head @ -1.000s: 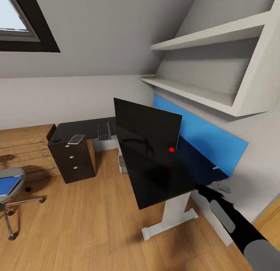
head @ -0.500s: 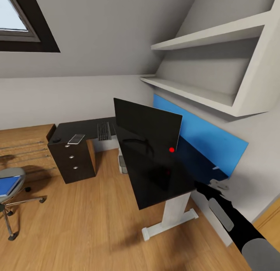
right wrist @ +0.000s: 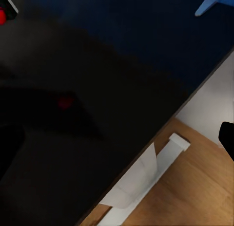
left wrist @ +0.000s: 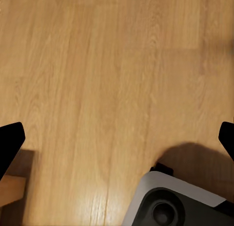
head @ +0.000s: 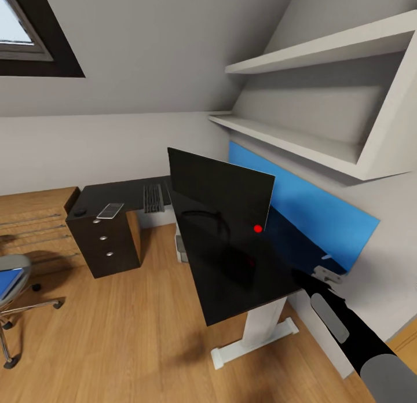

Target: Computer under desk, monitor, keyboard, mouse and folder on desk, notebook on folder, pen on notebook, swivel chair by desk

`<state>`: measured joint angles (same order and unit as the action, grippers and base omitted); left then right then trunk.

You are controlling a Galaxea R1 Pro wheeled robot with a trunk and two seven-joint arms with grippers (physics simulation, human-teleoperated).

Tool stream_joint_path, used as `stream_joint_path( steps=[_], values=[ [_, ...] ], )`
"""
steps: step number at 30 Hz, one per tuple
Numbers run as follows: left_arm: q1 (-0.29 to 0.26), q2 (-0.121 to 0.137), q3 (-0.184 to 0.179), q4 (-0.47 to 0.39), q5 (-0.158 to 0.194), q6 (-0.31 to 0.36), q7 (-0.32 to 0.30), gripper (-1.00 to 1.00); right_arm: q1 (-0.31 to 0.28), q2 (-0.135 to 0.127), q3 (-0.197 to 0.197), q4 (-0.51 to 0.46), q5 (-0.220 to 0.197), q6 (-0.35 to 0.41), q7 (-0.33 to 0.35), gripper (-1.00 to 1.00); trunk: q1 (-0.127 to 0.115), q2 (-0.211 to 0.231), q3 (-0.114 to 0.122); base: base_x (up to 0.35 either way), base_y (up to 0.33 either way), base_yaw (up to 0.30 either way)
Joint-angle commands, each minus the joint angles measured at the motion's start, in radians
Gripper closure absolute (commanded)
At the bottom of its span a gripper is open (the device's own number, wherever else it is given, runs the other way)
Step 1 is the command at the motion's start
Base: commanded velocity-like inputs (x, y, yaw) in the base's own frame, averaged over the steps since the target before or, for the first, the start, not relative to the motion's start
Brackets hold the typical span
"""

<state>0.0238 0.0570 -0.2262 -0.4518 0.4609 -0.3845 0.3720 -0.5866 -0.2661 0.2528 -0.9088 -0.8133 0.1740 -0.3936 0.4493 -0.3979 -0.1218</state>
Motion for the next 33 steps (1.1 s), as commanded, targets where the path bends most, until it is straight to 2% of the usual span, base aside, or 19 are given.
stream_joint_path(
  steps=[1, 11, 19, 33],
  values=[
    [0.000, 0.001, -0.009, -0.002, 0.007, -0.002, 0.008, -1.00, -0.001, -0.001, 0.004, -0.002, -0.005, -0.003, -0.009, -1.00, 0.001, -0.002, -0.002, 0.007, -0.102, 0.000],
    [0.000, 0.003, -0.009, 0.000, 0.008, -0.001, 0.008, -1.00, -0.001, 0.002, 0.008, -0.002, 0.006, -0.062, -0.011, -1.00, 0.001, -0.002, -0.002, 0.001, -0.278, 0.043],
    [0.000, 0.003, -0.009, 0.001, 0.008, 0.001, 0.007, -1.00, -0.001, 0.004, 0.010, -0.001, 0.032, -0.064, -0.011, -1.00, 0.001, -0.002, -0.002, 0.024, -0.241, 0.249],
    [0.000, 0.003, -0.009, 0.012, 0.008, 0.000, 0.007, -1.00, -0.001, 0.007, 0.013, 0.004, 0.071, -0.095, -0.010, -1.00, 0.001, -0.002, -0.003, 0.170, -0.131, 0.261]
  ],
)
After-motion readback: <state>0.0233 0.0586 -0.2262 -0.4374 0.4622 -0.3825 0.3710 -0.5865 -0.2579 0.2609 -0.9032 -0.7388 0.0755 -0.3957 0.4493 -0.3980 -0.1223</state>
